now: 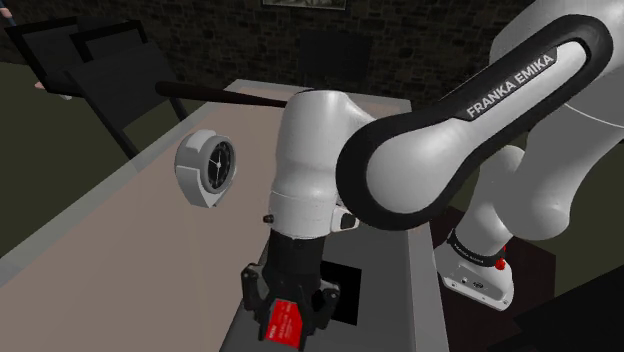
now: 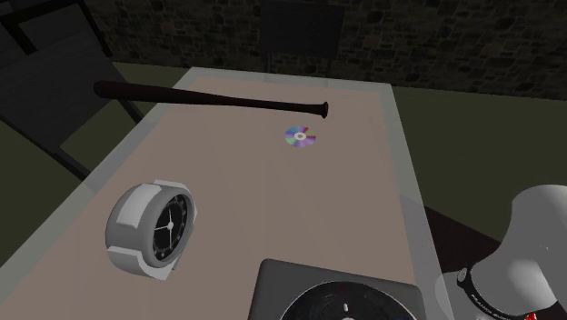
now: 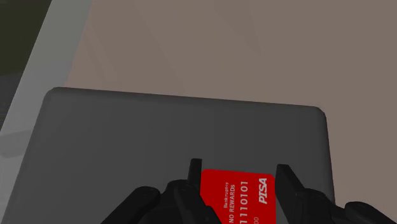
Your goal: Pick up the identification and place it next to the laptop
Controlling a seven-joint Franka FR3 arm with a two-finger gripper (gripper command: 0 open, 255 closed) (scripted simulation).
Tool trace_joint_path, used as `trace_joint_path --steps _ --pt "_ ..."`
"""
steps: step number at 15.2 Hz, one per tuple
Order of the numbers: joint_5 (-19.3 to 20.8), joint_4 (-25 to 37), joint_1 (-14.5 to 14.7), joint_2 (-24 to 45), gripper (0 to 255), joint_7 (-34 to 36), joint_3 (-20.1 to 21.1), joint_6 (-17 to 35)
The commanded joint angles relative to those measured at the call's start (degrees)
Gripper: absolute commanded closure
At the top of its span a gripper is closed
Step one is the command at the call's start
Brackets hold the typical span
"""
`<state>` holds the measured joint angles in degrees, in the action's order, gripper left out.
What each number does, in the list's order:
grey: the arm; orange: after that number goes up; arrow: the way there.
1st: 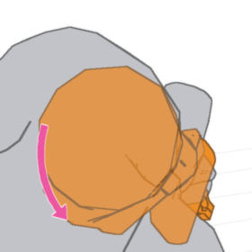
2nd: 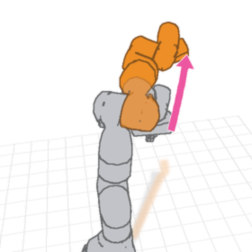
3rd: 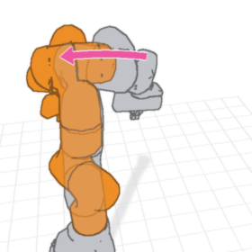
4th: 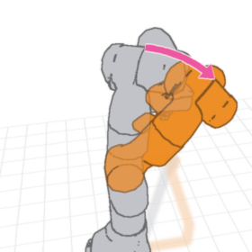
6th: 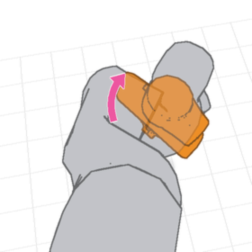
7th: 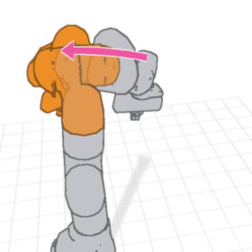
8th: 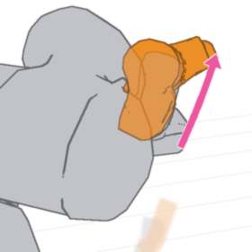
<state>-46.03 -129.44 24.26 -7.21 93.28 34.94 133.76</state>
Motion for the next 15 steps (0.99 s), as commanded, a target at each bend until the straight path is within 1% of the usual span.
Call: trace_joint_path --steps 1,5,8,12,15 --pt "0.66 0.86 1.27 1.3 255 3.06 2.09 2.38" --pt "3.65 3.19 3.68 4.6 255 9.82 6.0 6.88" --pt "7.72 5.47 5.62 7.95 255 15.91 8.61 10.28" --pt "15.97 9.26 9.37 13.47 255 25.72 10.6 14.39" --pt "23.58 12.82 13.85 17.99 255 33.91 10.04 16.56"
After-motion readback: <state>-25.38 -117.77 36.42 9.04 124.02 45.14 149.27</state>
